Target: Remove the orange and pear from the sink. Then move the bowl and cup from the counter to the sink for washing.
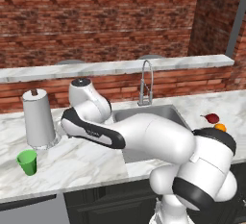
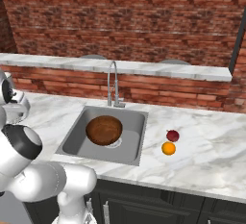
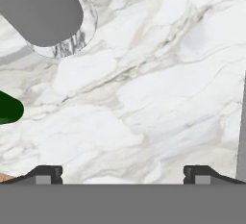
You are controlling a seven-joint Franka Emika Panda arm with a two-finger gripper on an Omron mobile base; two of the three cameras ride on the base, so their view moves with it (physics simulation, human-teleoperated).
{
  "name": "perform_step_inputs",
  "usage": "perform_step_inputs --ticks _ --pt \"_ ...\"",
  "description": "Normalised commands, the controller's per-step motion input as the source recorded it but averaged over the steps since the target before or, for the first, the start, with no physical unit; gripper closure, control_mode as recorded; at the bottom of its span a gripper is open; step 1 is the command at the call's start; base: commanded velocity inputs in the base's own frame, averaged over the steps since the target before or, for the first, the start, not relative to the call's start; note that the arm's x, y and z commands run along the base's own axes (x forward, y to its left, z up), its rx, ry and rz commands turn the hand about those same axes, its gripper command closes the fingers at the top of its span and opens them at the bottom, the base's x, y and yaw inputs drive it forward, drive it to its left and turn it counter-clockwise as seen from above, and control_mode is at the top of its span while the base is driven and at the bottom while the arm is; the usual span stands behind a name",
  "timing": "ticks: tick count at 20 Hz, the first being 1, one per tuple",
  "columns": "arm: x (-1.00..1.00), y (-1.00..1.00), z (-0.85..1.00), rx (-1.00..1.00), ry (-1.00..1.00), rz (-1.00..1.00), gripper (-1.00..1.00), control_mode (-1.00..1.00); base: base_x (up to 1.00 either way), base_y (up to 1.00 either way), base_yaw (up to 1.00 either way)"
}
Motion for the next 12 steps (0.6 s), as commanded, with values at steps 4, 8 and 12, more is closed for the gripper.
perform_step_inputs --ticks 4,8,12 --pt "-0.04 0.30 0.00 0.00 0.00 0.00 -1.00 -1.00 0.00 0.00 0.00" --pt "-0.03 0.29 0.00 0.00 0.00 0.00 -1.00 -1.00 0.00 0.00 0.00" --pt "-0.07 0.24 0.00 0.00 0.00 0.00 -1.00 -1.00 0.00 0.00 0.00"
